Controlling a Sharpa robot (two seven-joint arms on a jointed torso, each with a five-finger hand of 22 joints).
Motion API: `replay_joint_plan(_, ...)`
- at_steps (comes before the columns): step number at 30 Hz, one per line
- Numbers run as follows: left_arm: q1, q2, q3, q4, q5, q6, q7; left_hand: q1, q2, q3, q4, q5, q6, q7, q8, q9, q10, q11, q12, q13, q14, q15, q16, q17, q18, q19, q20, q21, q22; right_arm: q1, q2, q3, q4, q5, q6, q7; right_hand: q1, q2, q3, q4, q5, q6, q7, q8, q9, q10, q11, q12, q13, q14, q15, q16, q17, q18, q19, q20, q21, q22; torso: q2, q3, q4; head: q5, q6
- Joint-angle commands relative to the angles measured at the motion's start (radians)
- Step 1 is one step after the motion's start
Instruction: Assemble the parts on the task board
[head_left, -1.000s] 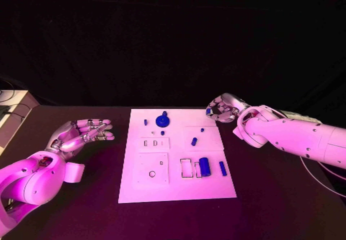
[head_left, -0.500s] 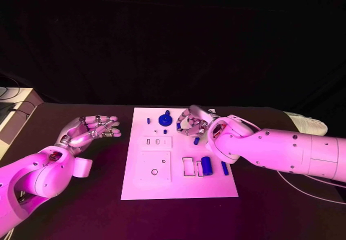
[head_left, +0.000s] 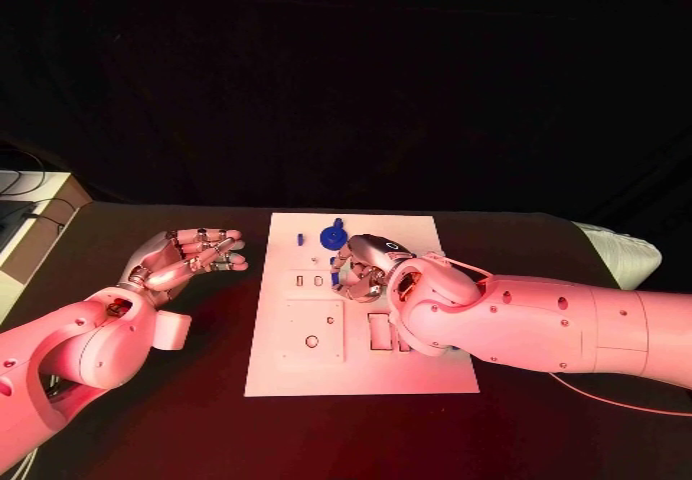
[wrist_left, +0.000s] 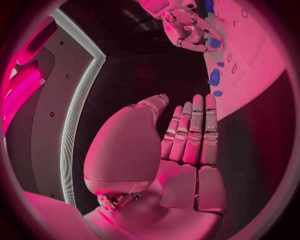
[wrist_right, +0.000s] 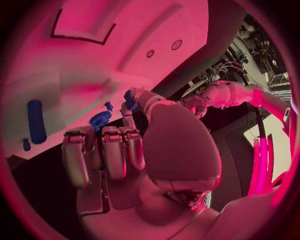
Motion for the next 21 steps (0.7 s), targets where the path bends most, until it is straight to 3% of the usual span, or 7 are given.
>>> replay_joint_plan(1,0.0,0.002,0.001,0.001,-0.001,0.017,0.005,-0.006,-0.008,0.006,-0.002,-0.004,0.002,0.002,-0.005,0.0,0.002,0.002,-0.002,0.0,-0.005,0.0,-0.007,0.002,0.008,-0.009,-0.001,0.003,0.001,-0.007,0.011,-0.001,-0.003,-0.067,0.034,-0.063,-0.009,-0.001,0.001,0.003,0.002,0.002,0.0,0.0,0.01,0.106,-0.005,0.002,0.263,0.108,-0.005,0.004,0.263,-0.003,0.097,-0.007,-0.006,0.252,0.0,0.0008,0.0018,0.0,-0.005)
replay_joint_plan(21,-0.001,0.0,0.001,-0.001,-0.002,0.019,0.003,-0.007,-0.008,0.007,-0.002,-0.004,0.002,0.002,-0.006,0.0,0.002,0.003,-0.002,0.0,-0.006,0.0,-0.008,0.002,0.007,-0.011,-0.001,0.003,0.002,-0.018,0.02,-0.002,-0.004,-0.141,-0.003,-0.084,-0.015,-0.004,0.001,0.005,0.003,0.002,-0.001,0.002,0.01,0.106,-0.006,0.002,0.263,0.108,-0.005,0.004,0.263,-0.003,0.097,-0.007,-0.005,0.253,0.0,0.0009,0.0006,0.004,-0.011)
